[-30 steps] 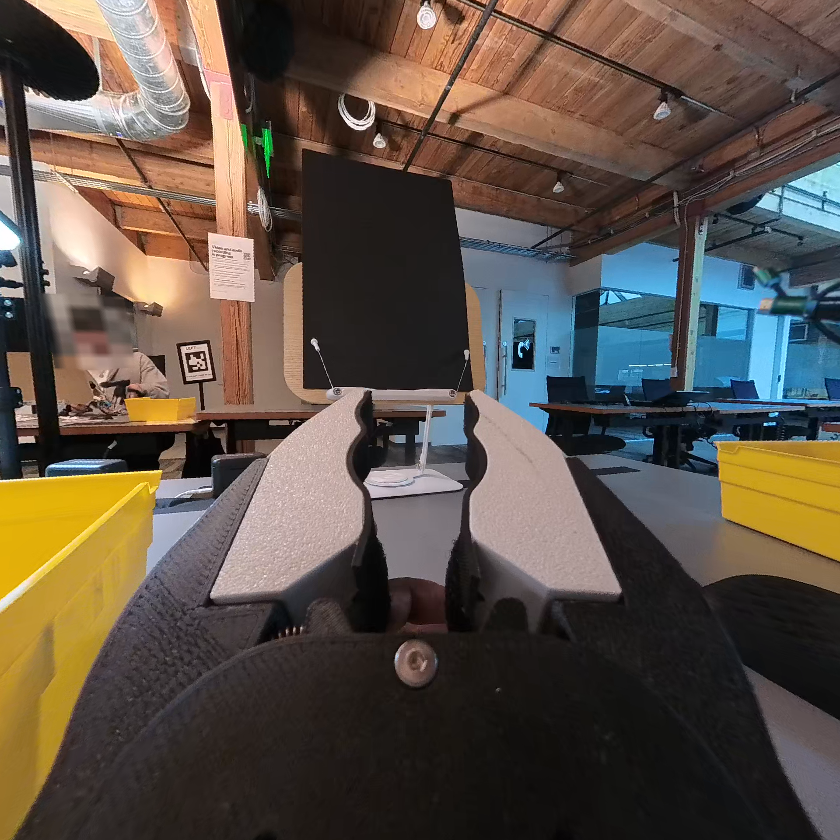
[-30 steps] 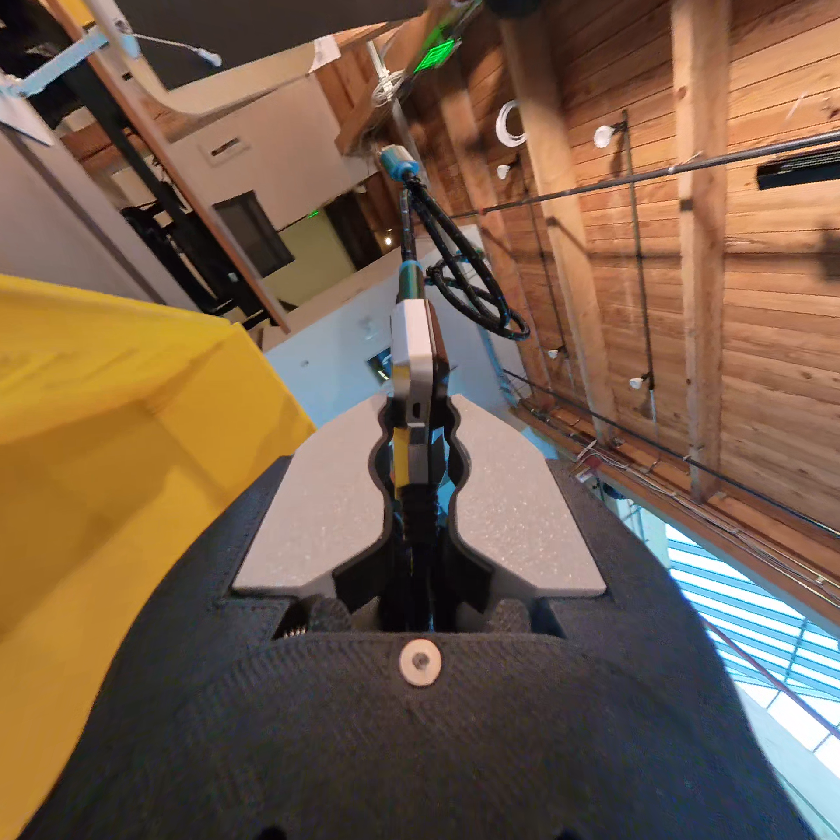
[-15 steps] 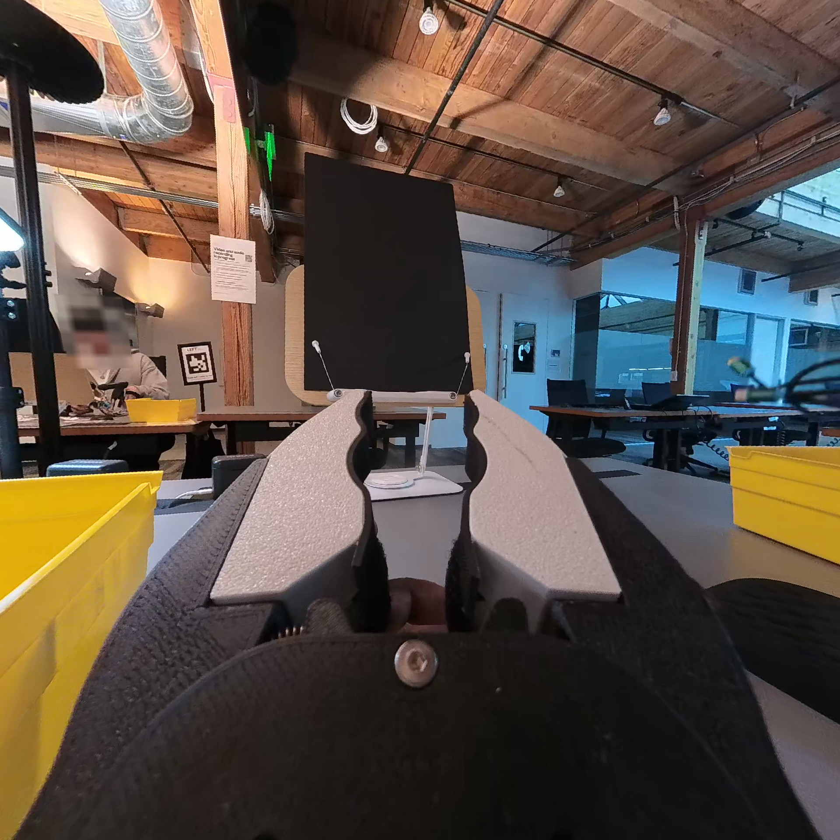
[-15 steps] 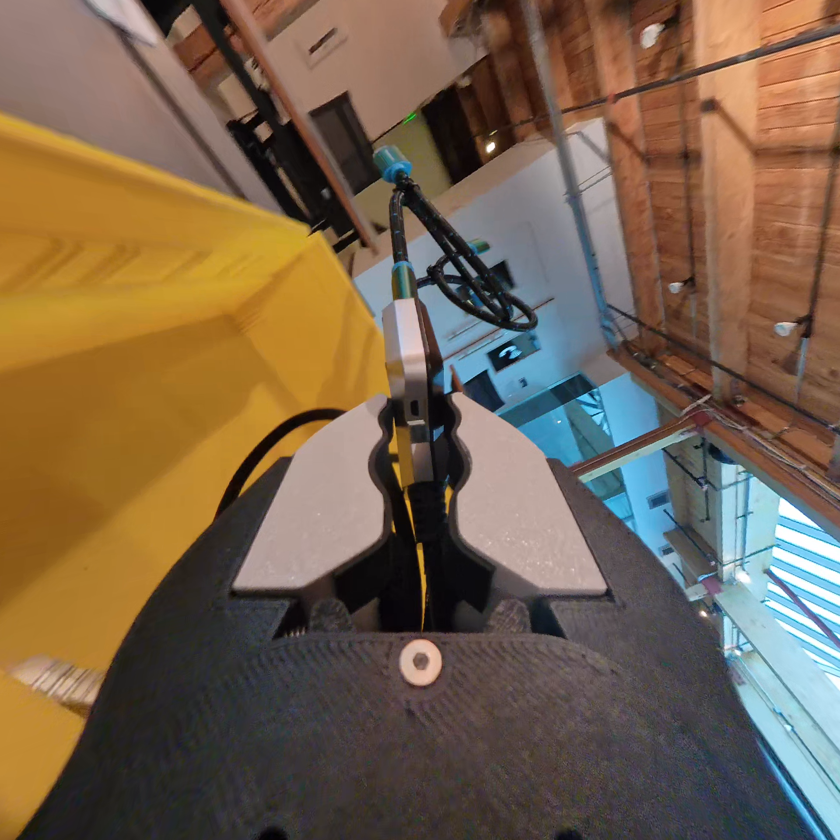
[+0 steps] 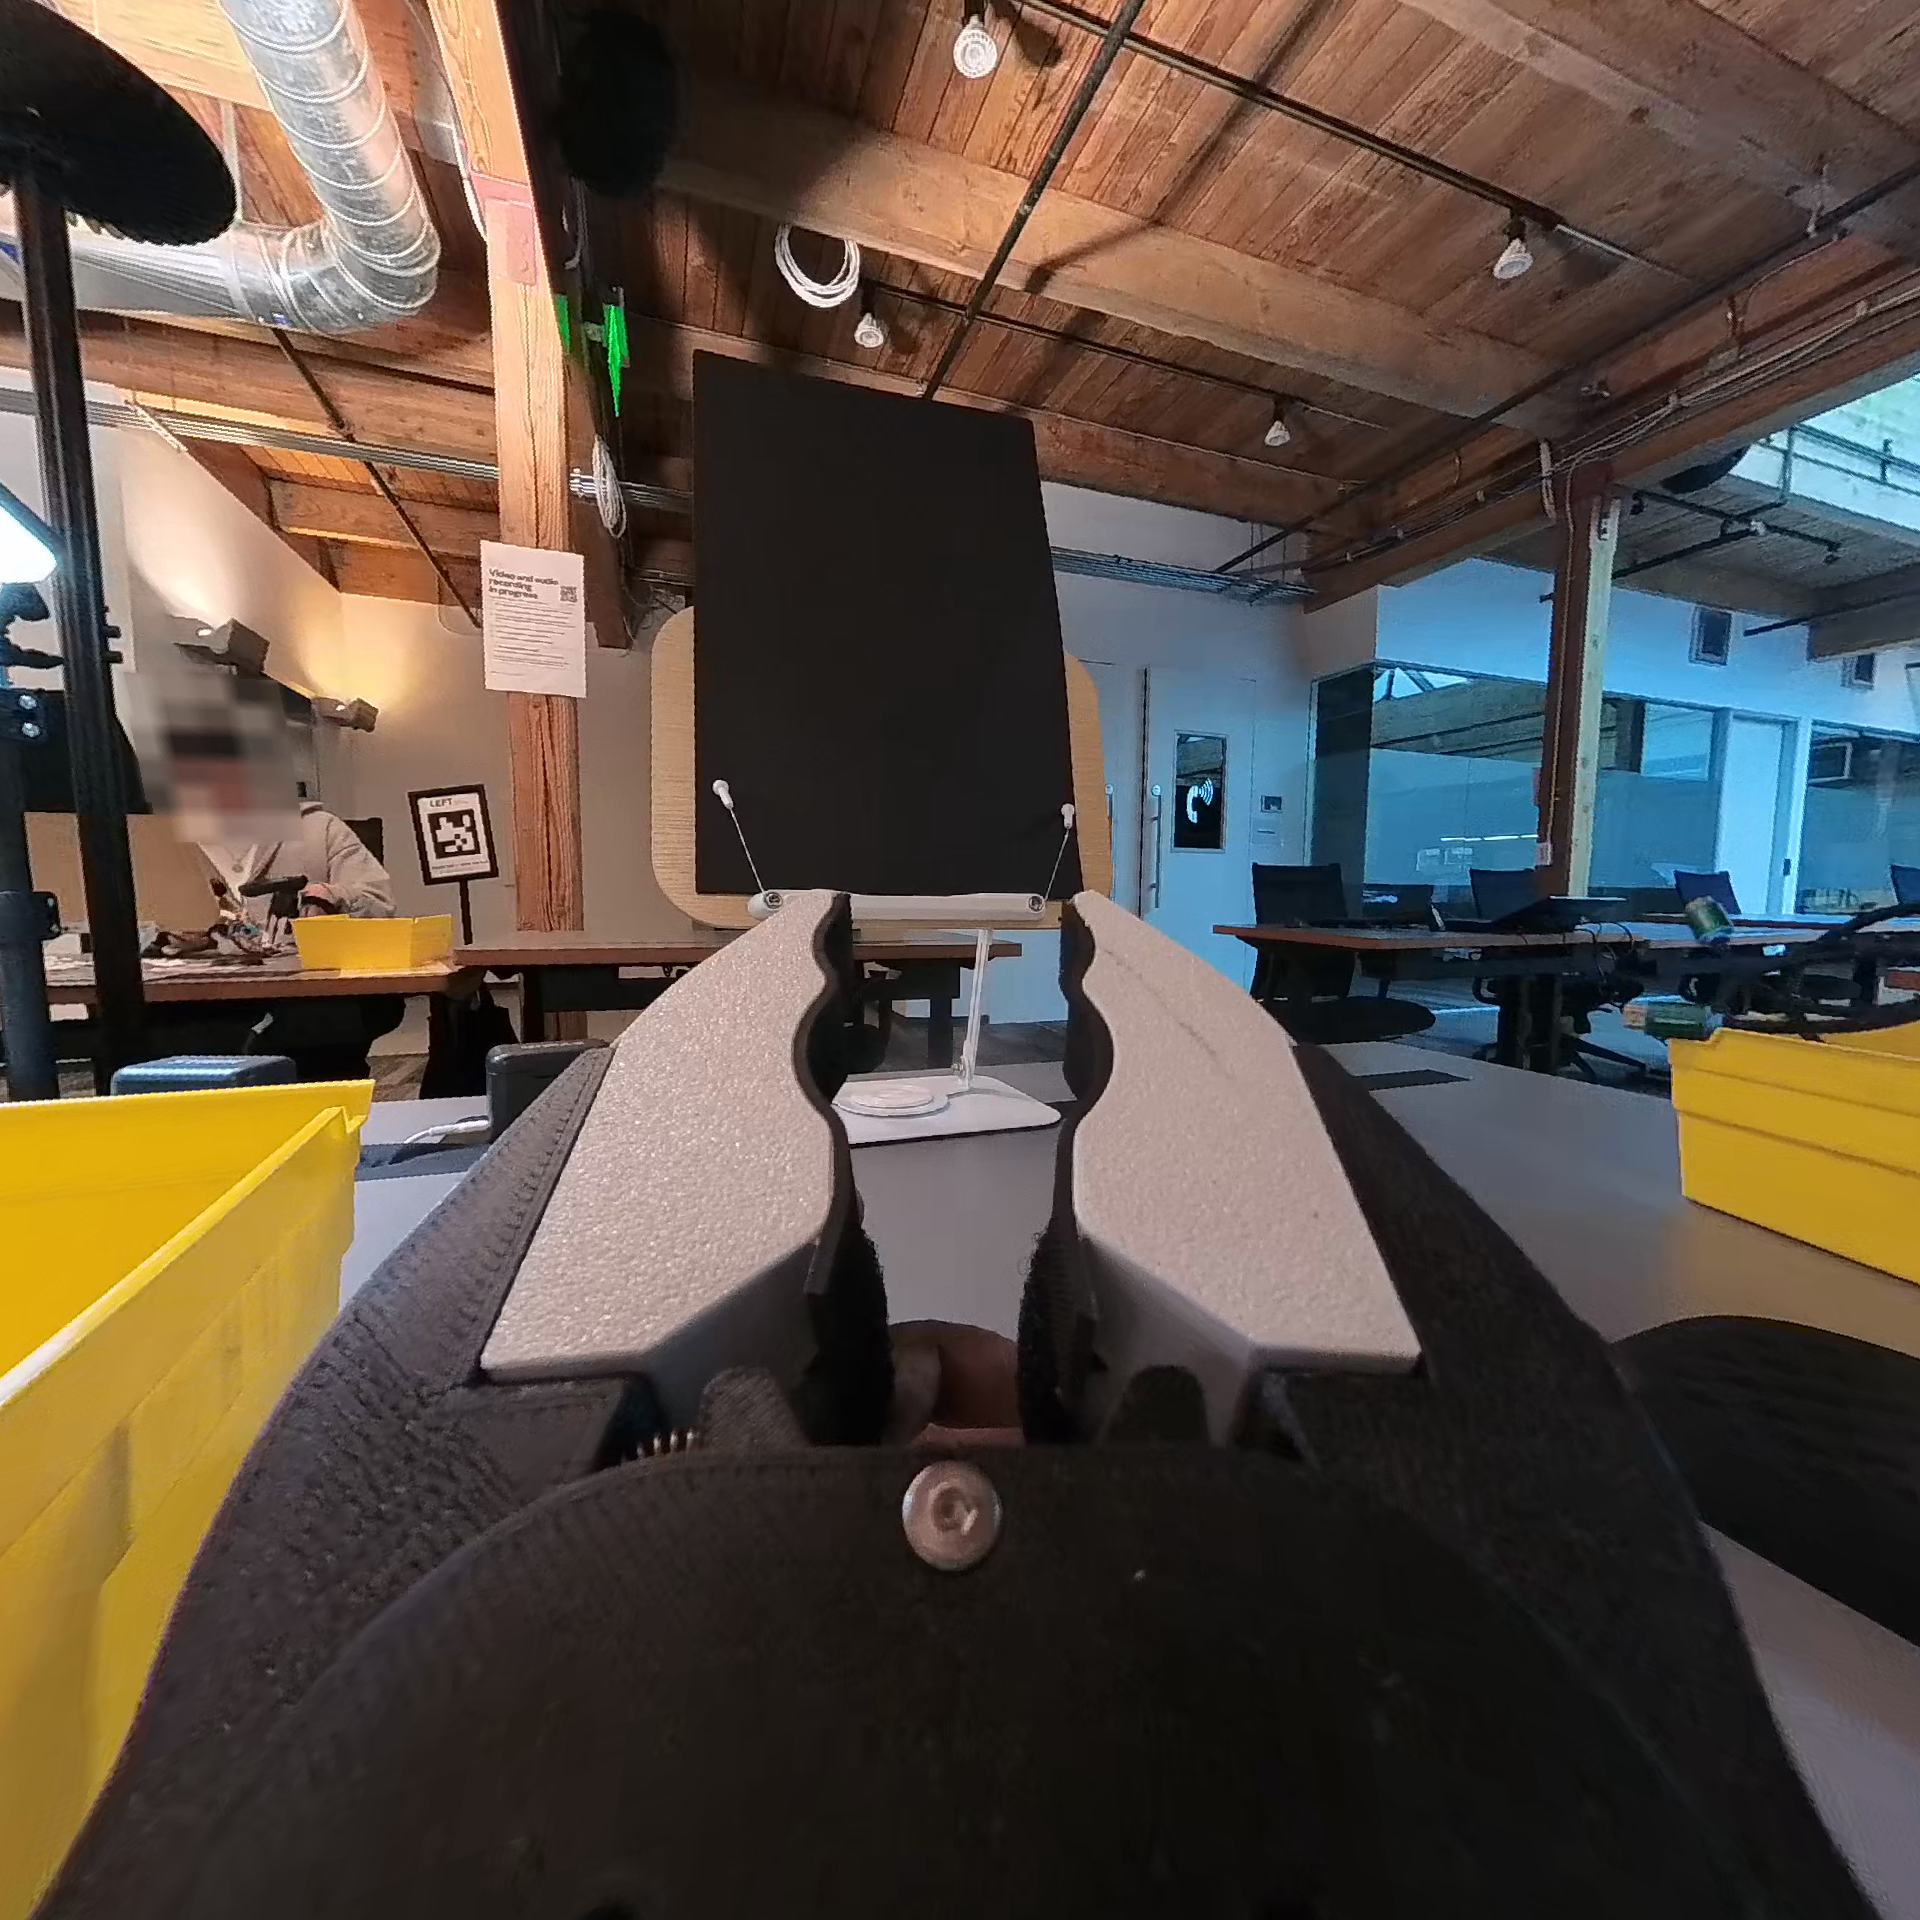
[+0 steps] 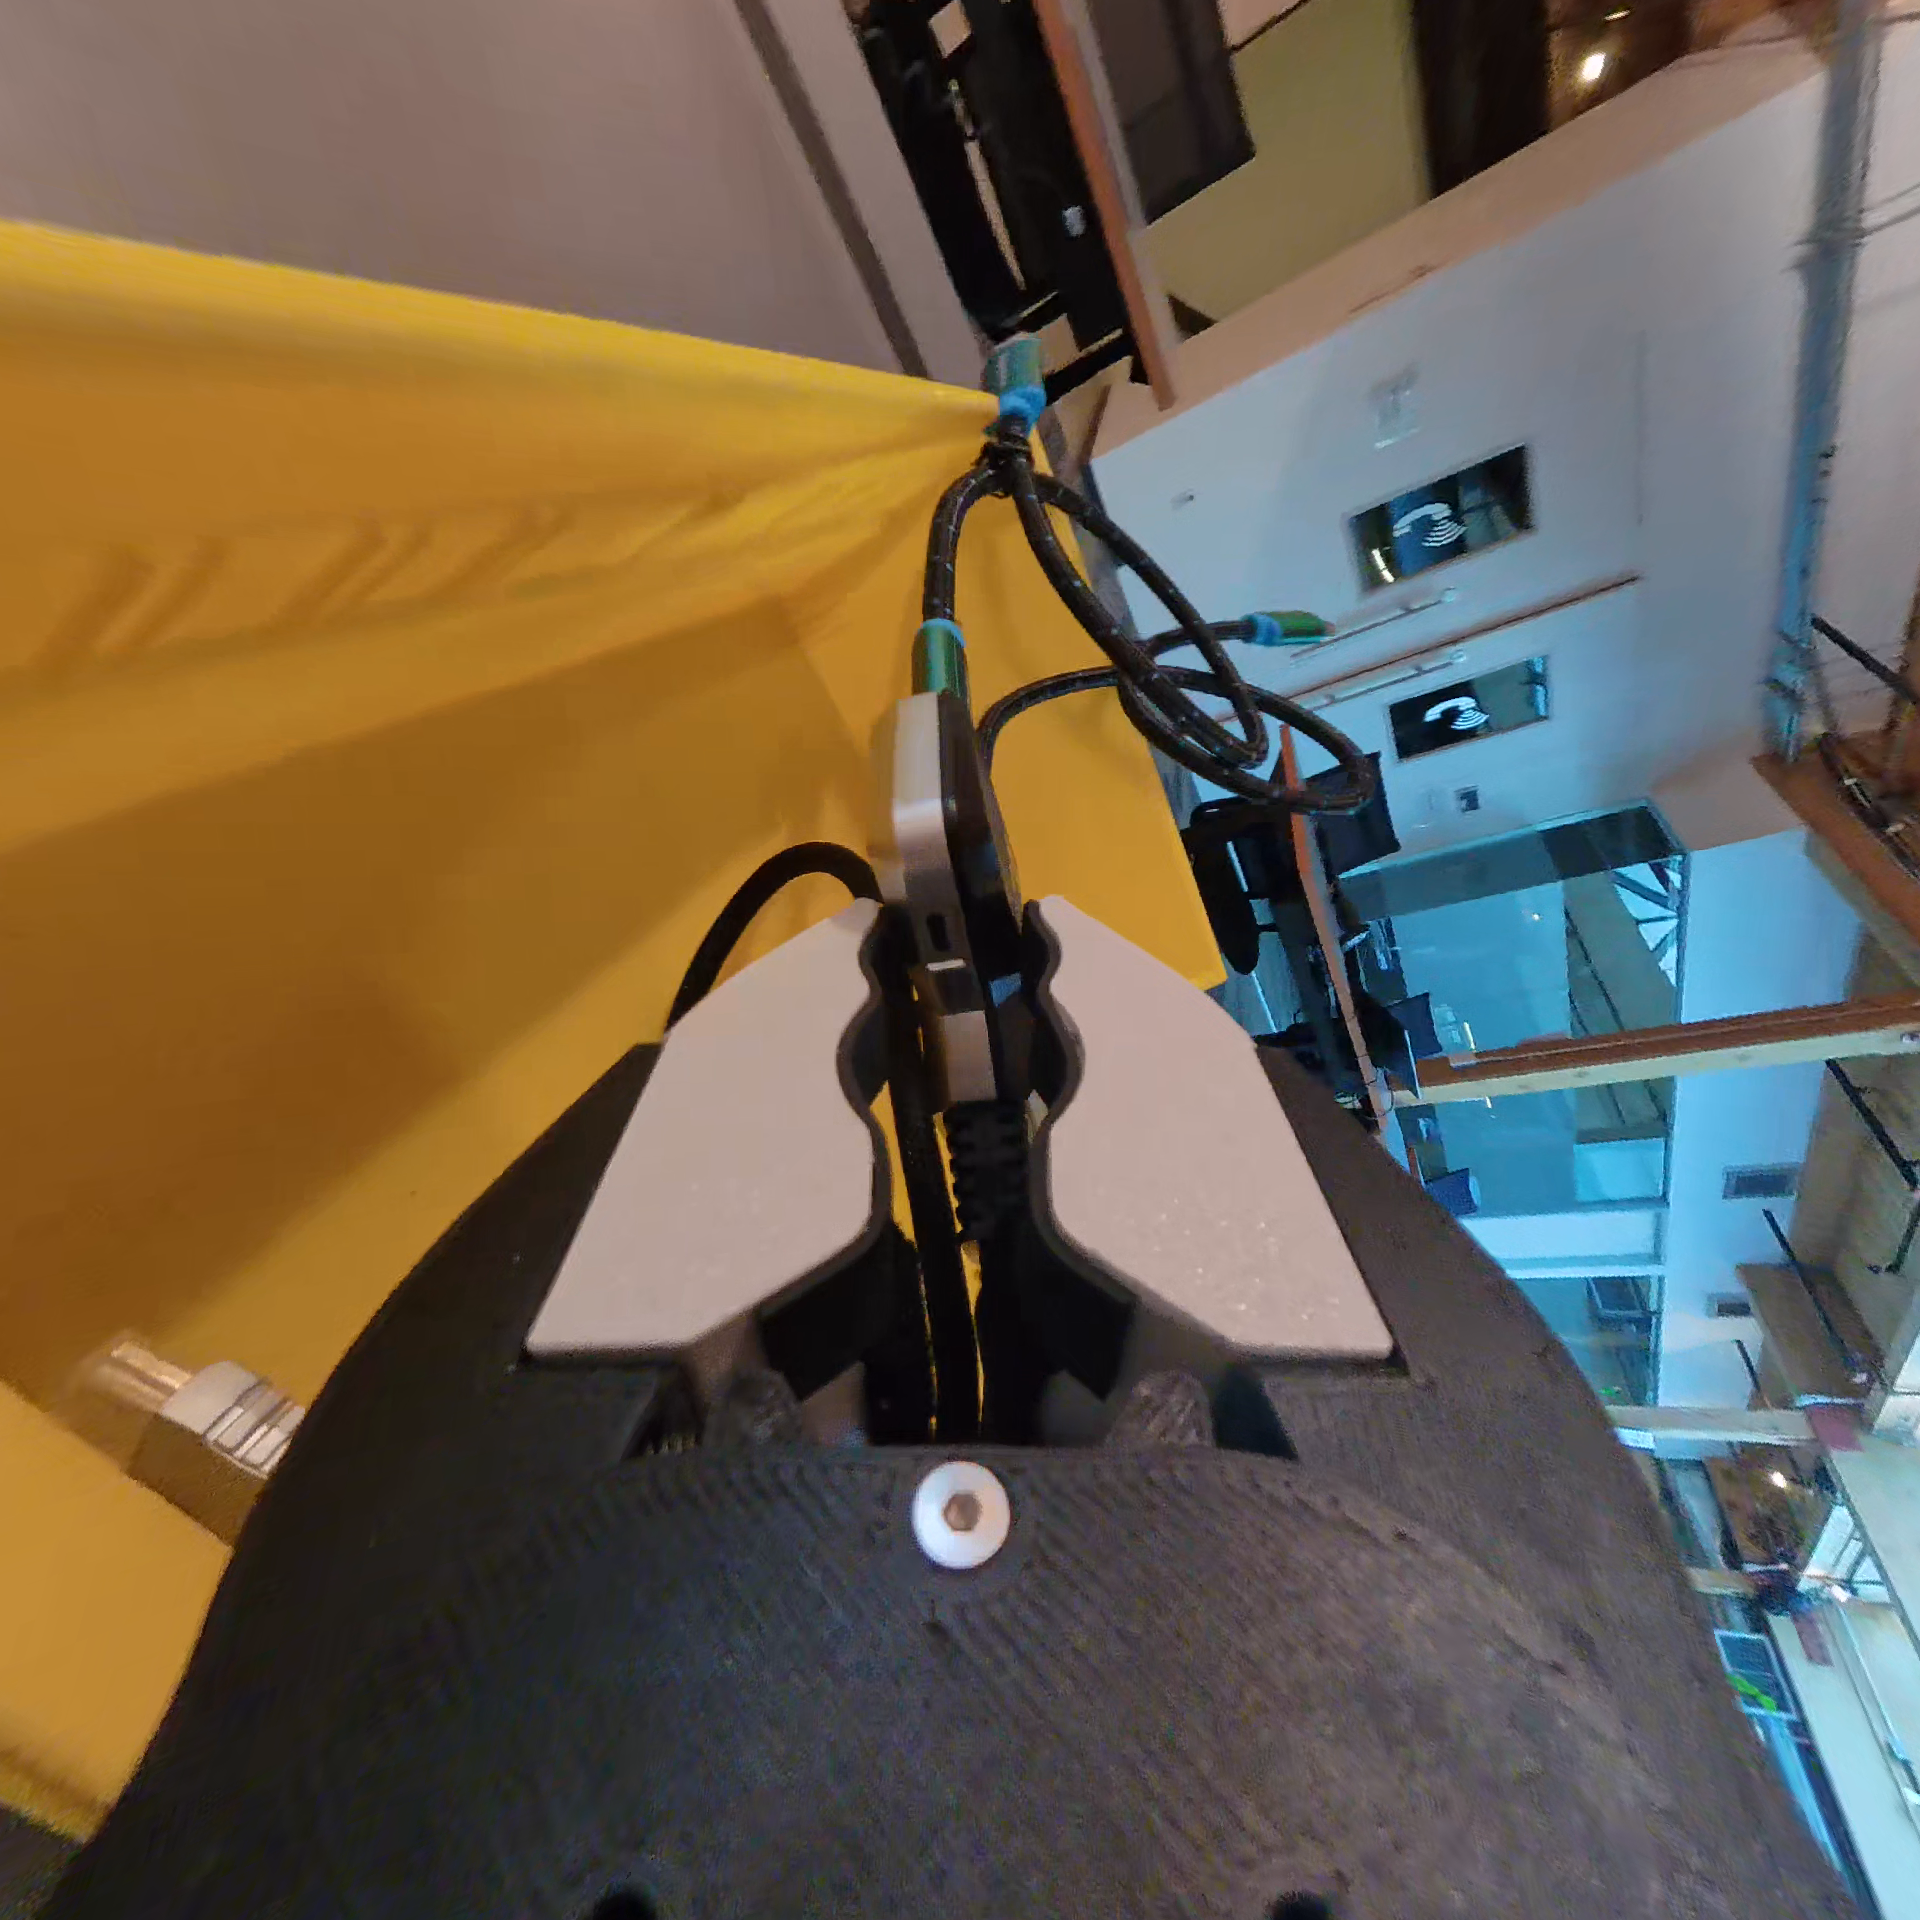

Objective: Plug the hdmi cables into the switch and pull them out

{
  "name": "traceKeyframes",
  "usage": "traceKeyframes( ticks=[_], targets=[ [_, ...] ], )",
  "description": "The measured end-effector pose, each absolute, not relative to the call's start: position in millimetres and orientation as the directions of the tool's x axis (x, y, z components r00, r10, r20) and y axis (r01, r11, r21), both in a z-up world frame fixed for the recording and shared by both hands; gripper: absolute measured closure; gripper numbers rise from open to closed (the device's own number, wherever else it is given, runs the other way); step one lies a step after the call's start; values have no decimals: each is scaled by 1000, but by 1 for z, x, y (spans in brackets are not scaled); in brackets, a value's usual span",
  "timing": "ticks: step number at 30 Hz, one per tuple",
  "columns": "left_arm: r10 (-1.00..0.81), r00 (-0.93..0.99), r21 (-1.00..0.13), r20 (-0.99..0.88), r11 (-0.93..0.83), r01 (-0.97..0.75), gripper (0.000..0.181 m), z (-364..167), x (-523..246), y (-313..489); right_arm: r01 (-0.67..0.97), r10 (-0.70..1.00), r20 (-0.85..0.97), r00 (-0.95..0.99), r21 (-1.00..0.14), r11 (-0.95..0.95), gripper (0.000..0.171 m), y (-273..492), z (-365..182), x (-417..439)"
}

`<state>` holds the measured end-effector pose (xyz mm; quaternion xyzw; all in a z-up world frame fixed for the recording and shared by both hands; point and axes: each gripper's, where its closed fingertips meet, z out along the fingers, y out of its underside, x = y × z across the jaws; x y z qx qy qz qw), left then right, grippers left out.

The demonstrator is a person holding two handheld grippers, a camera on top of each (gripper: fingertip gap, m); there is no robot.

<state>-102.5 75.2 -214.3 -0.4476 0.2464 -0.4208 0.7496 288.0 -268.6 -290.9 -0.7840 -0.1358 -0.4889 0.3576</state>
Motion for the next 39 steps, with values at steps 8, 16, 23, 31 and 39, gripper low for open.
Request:
traceKeyframes(
  ticks=[8, 16, 23, 31, 39],
  targets=[
    [-852, 524, -878, 8, 244, 411, 144, -214, -103, 75, 471, 21, 705, 709, -450, -759, 109, -259, -328, 273],
    [-850, 527, -880, 4, 247, 405, 144, -215, -102, 76, 355, 163, 408, 898, -454, -817, 102, -247, -351, 254],
    [-849, 528, -879, 9, 245, 408, 144, -214, -103, 77, 419, 276, 418, 865, -301, -857, 108, -246, -361, 261],
    [-851, 526, -880, 9, 243, 407, 144, -215, -102, 77, 476, 9, 604, 797, -618, -626, 115, -260, -289, 256],
    [-853, 522, -883, 5, 241, 403, 144, -215, -100, 75, 114, -425, 284, 859, -917, -382, 114, -270, -237, 314]
  ],
)
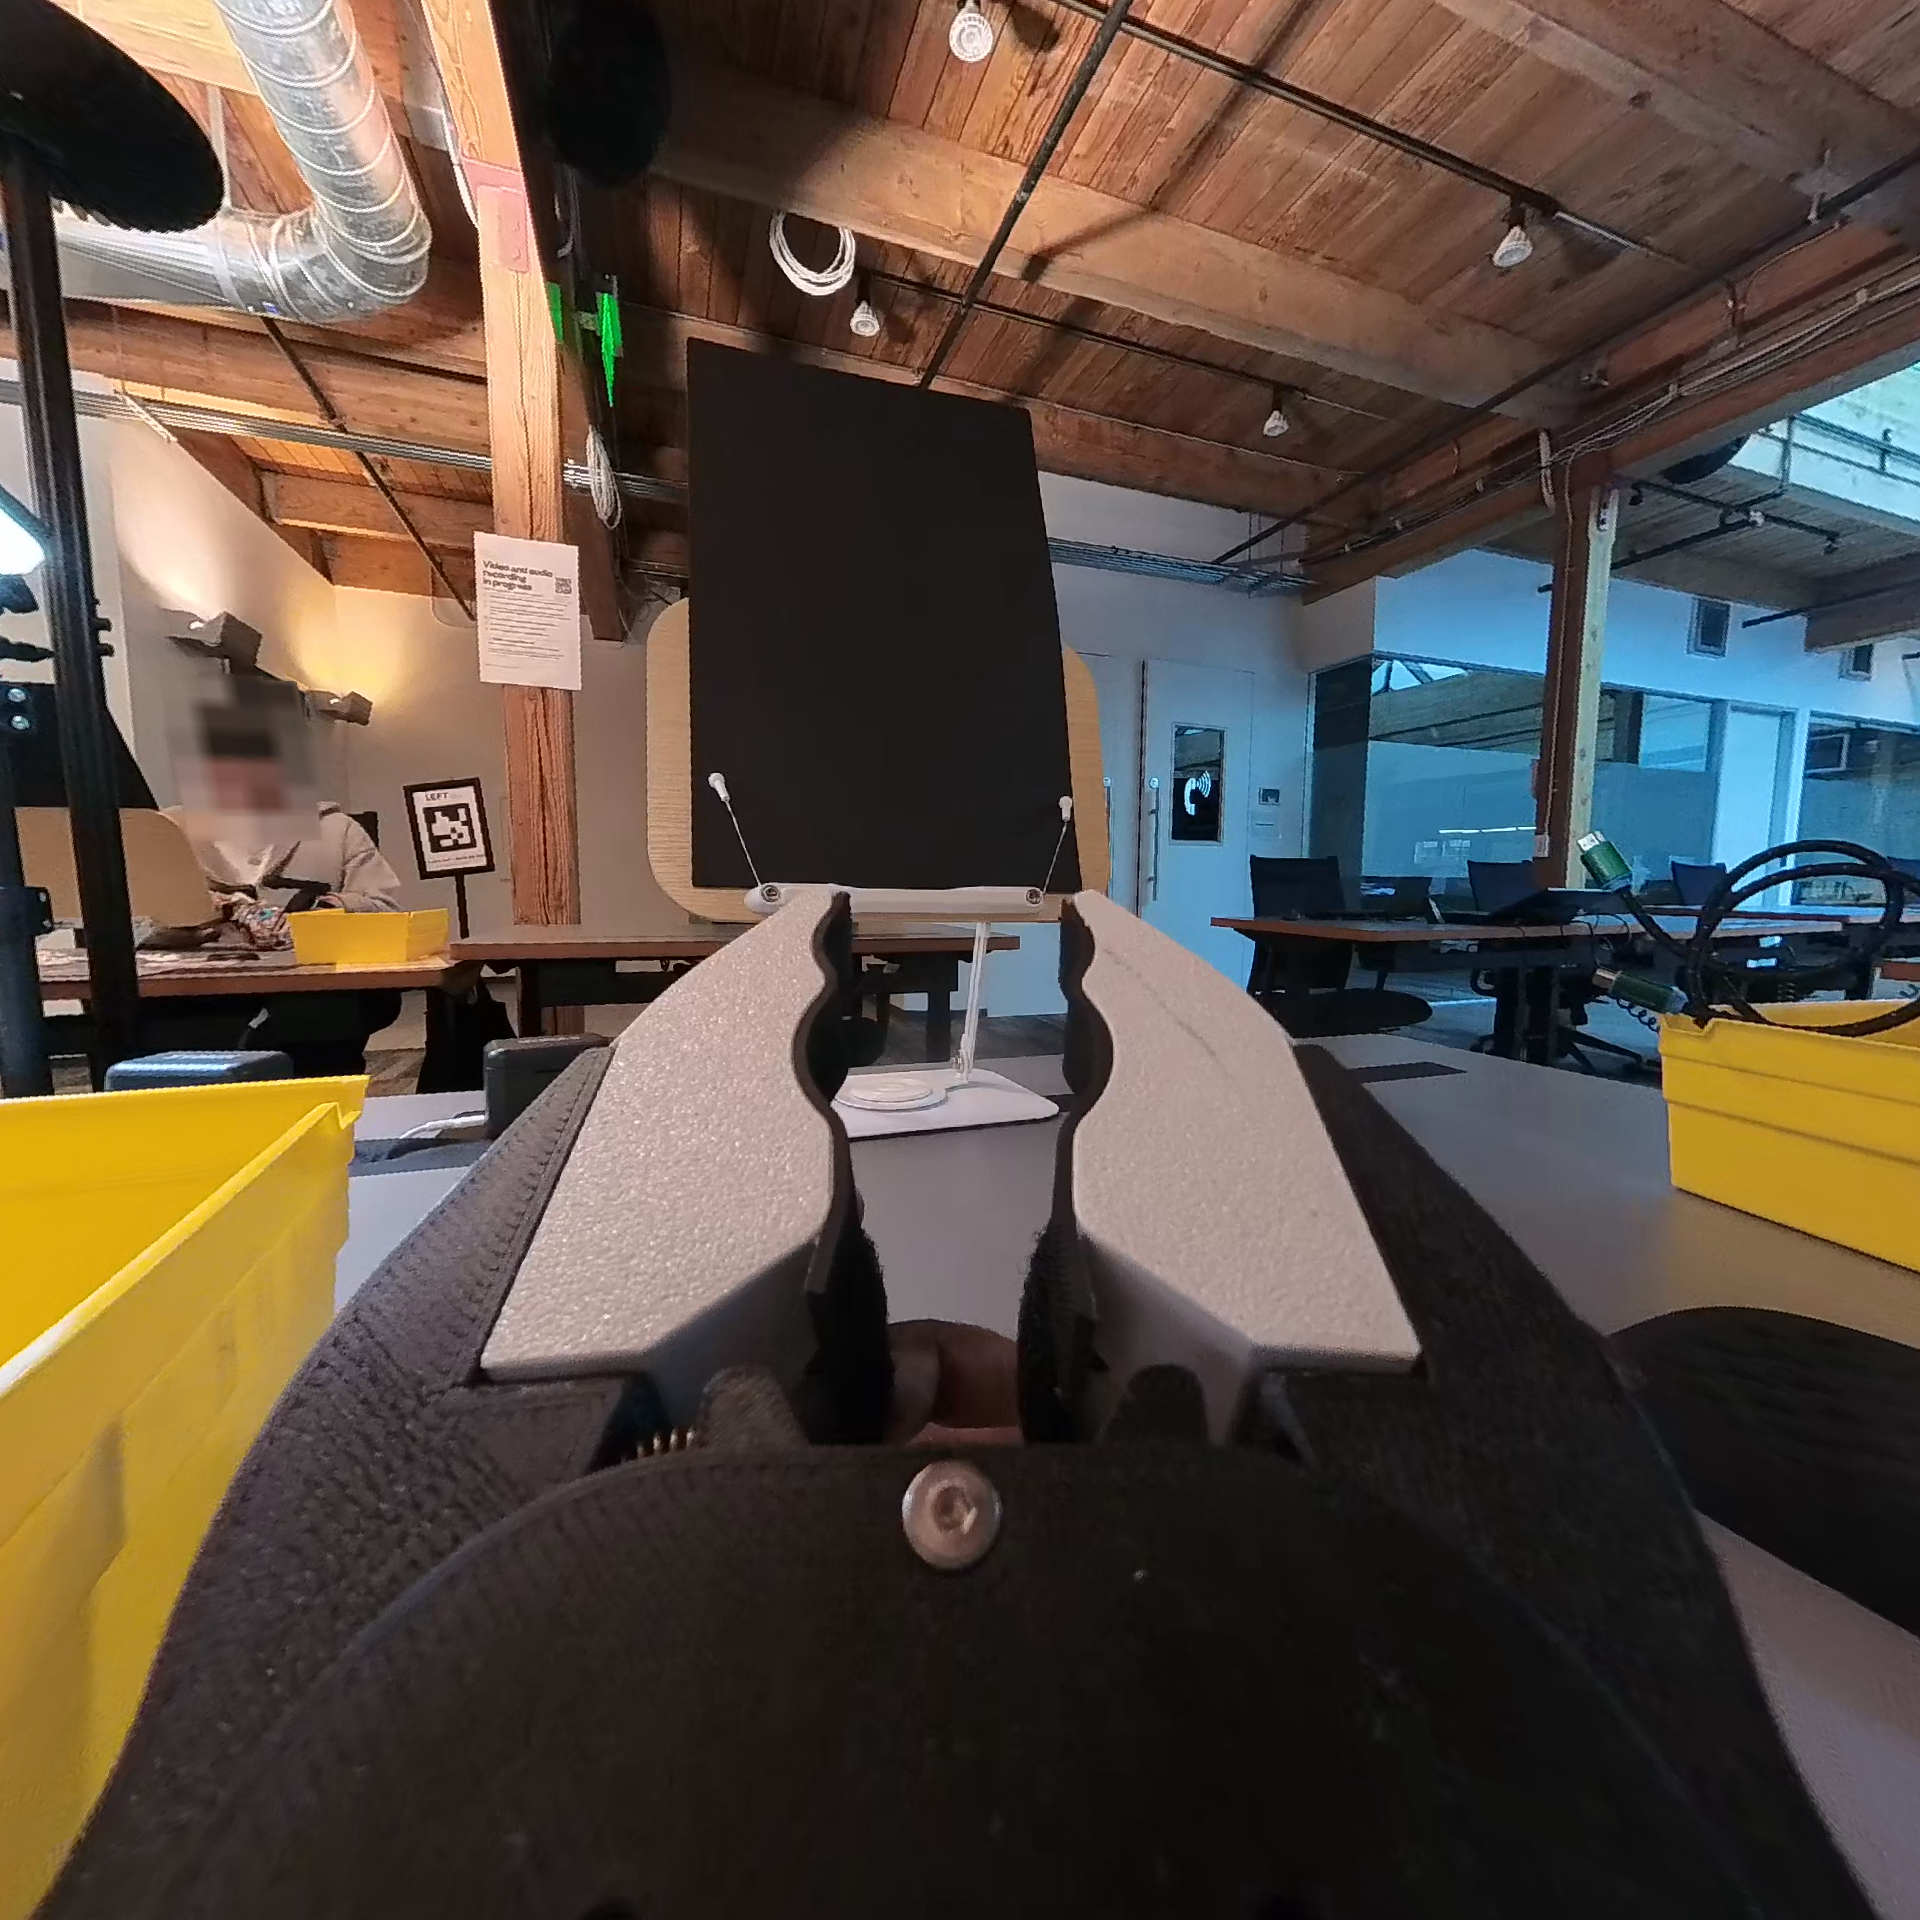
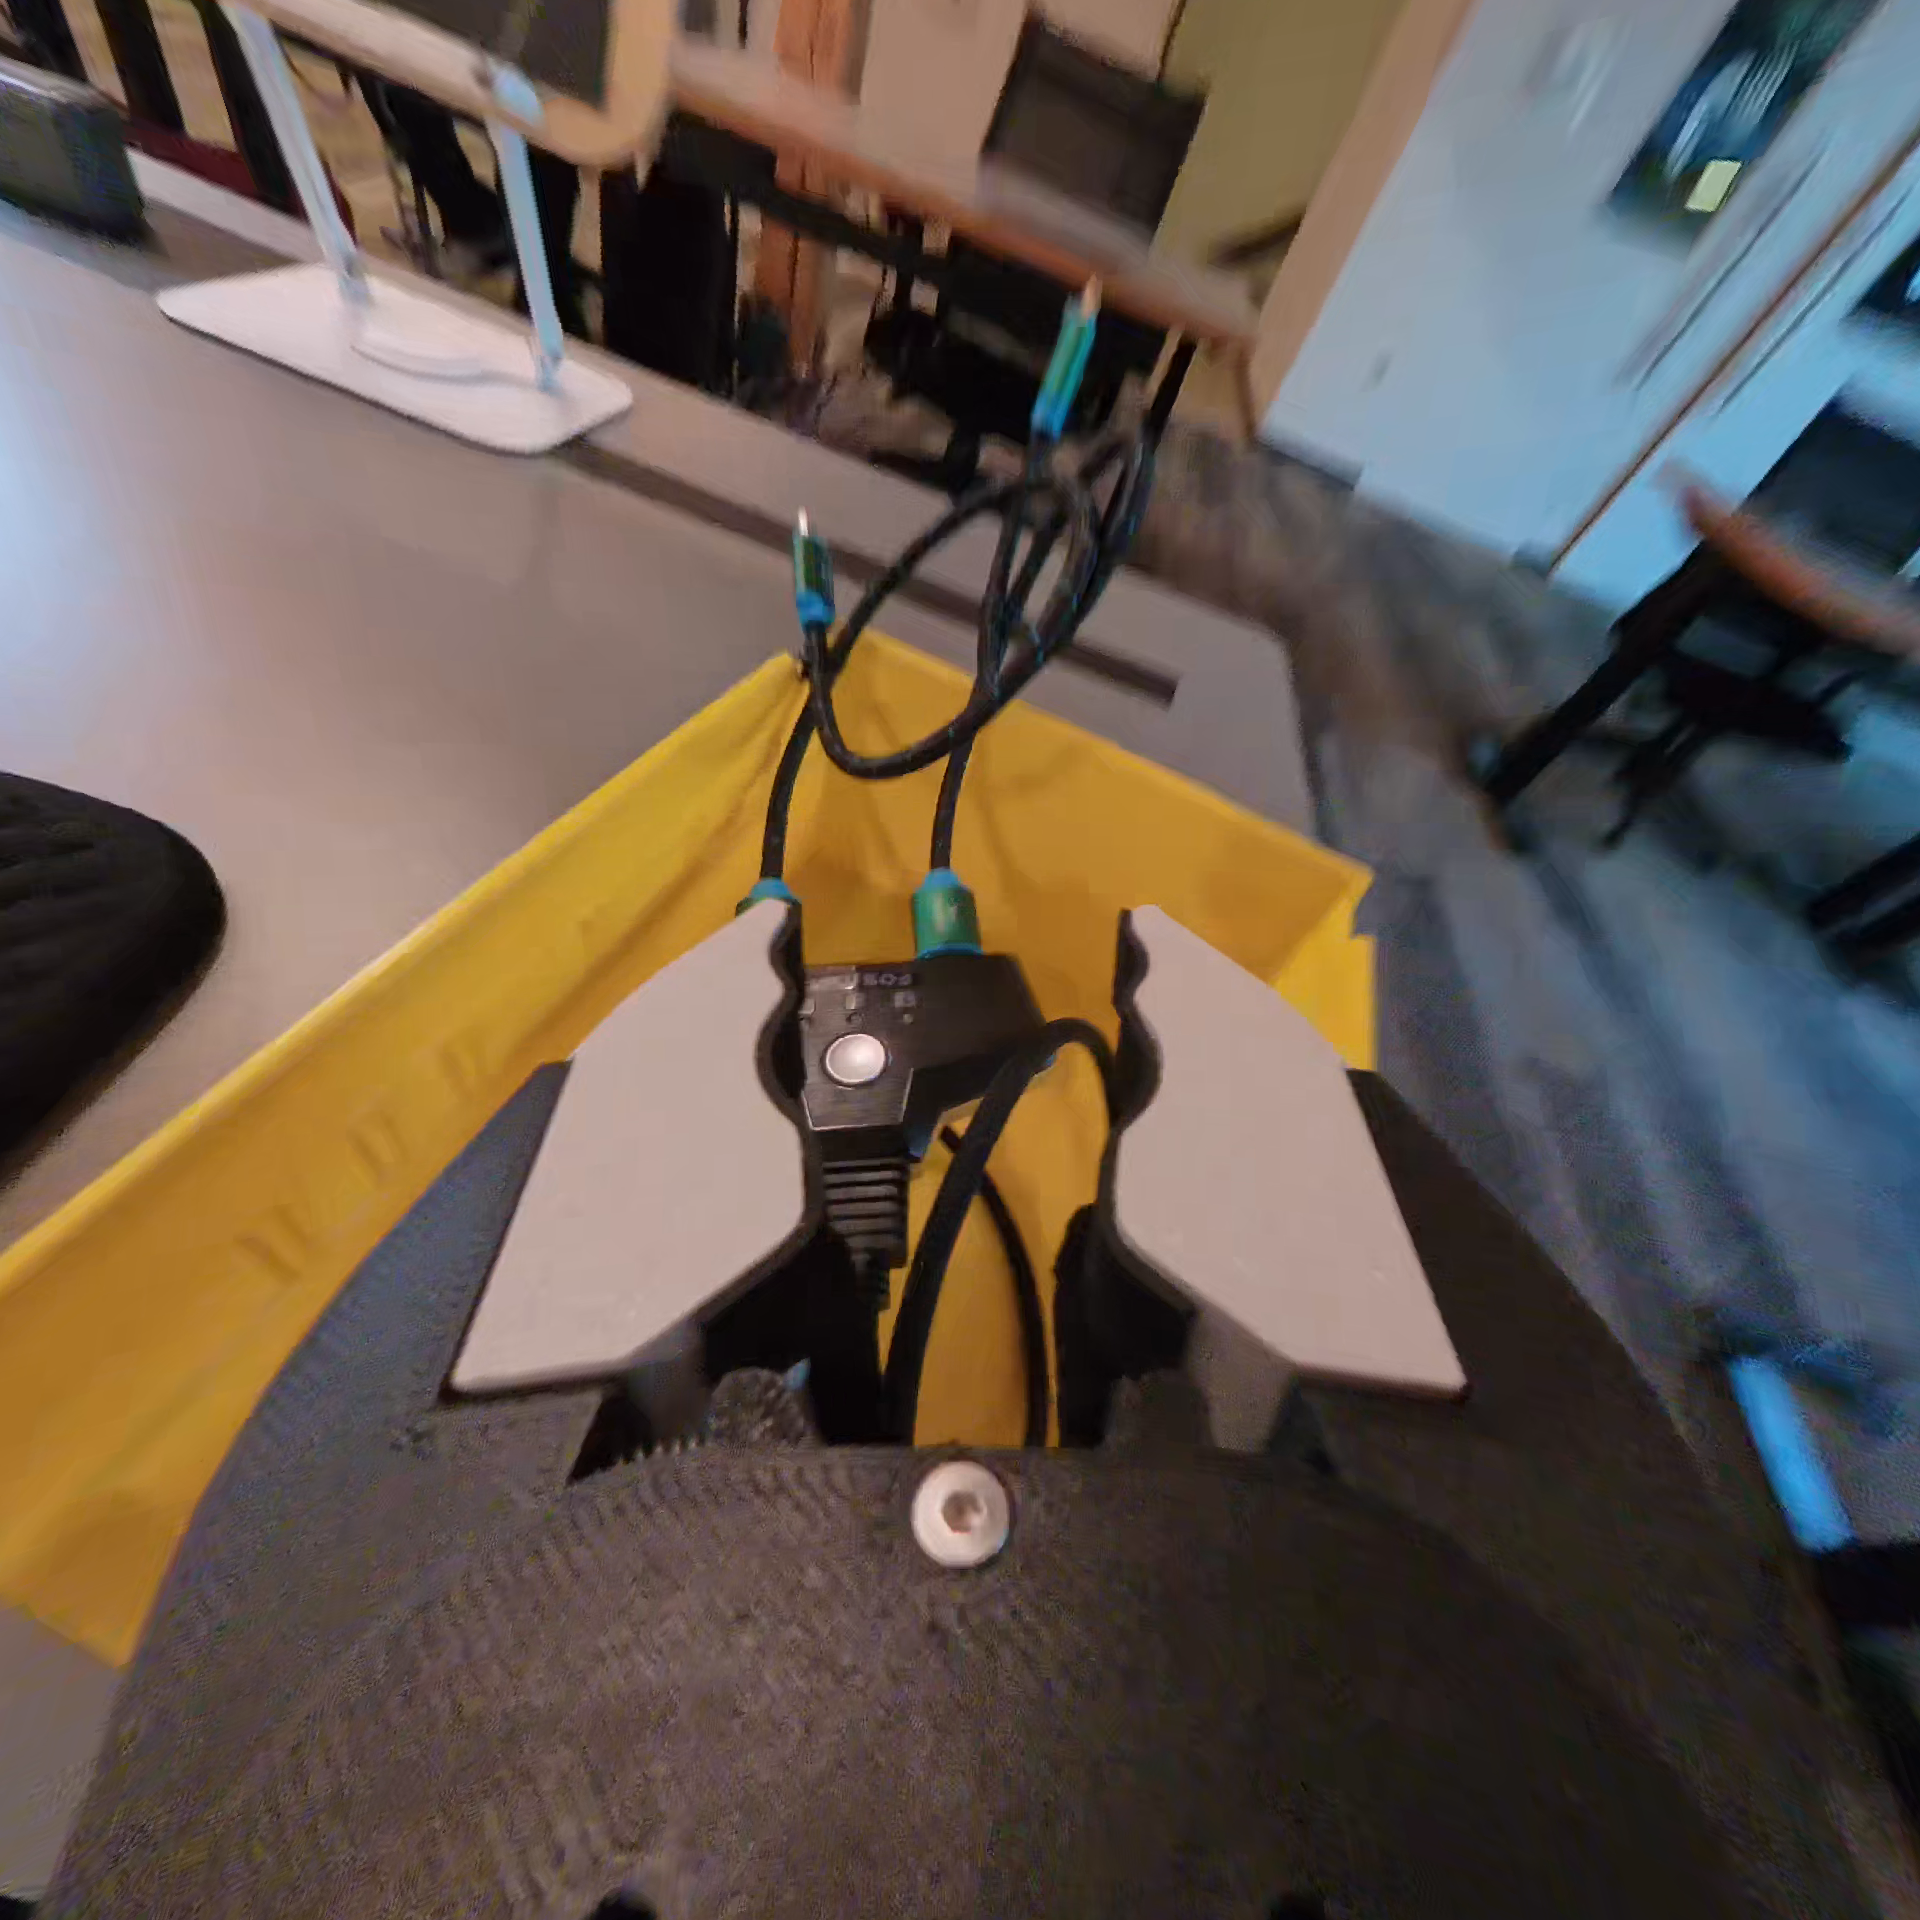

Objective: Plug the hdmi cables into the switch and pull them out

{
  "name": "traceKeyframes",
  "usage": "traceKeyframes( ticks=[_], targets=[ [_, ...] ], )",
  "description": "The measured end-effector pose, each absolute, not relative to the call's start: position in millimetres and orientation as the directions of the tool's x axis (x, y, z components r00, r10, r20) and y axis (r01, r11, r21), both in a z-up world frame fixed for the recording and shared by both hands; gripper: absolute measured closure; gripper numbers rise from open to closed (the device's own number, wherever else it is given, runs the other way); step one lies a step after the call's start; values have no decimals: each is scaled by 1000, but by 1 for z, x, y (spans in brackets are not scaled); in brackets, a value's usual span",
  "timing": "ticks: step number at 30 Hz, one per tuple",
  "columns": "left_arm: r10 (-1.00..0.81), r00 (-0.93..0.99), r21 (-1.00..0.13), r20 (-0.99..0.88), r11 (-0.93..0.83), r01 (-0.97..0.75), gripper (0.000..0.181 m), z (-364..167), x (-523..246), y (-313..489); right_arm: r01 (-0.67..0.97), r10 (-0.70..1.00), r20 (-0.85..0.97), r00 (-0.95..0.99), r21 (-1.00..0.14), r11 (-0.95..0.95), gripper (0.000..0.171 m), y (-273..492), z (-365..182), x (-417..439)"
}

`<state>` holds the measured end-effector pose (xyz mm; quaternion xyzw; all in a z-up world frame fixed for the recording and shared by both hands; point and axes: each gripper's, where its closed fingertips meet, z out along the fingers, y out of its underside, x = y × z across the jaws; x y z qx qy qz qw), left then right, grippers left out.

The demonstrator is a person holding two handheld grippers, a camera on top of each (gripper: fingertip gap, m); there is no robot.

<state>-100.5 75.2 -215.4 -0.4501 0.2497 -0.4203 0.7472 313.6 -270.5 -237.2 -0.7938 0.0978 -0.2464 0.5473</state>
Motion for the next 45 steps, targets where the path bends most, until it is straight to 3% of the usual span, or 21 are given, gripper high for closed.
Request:
traceKeyframes(
  ticks=[3, 5, 6, 13, 22, 27, 31, 34, 37, 39, 42, 45],
  targets=[
    [-853, 522, -884, 5, 240, 400, 144, -216, -100, 76, -87, -372, 151, 916, -830, -551, 96, -251, -280, 325],
    [-853, 522, -885, 6, 239, 400, 144, -216, -100, 76, -180, -392, 120, 912, -741, -647, 94, -248, -306, 337],
    [-852, 523, -885, 7, 239, 401, 144, -216, -100, 76, -189, -384, 103, 917, -737, -649, 102, -244, -310, 338],
    [-857, 516, -883, 14, 231, 409, 144, -216, -101, 76, 6, -283, 390, 876, -595, -803, 106, -237, -341, 336],
    [-857, 515, -882, 13, 232, 409, 144, -215, -101, 75, -26, -322, 325, 889, -667, -745, 104, -227, -344, 339],
    [-854, 521, -883, 11, 236, 405, 144, -216, -101, 77, 135, -275, 502, 820, -636, -760, 101, -232, -323, 342],
    [-855, 519, -884, 11, 234, 405, 144, -216, -101, 77, 261, -404, 602, 689, -726, -636, 95, -251, -260, 334],
    [-856, 518, -883, 11, 235, 407, 144, -215, -101, 76, 271, -517, 523, 678, -831, -485, 99, -271, -220, 306],
    [-856, 516, -883, 9, 236, 407, 144, -215, -101, 76, 164, -432, 365, 825, -886, -435, 113, -274, -231, 253],
    [-857, 516, -883, 7, 237, 405, 144, -216, -100, 75, 17, -321, 220, 921, -847, -532, 113, -274, -266, 216],
    [-857, 516, -883, 4, 239, 404, 144, -216, -100, 75, -109, -313, 93, 945, -814, -570, 119, -259, -282, 199],
    [-857, 516, -882, 12, 234, 409, 144, -215, -101, 76, -136, -282, 137, 950, -630, -765, 126, -257, -325, 195]
  ],
)
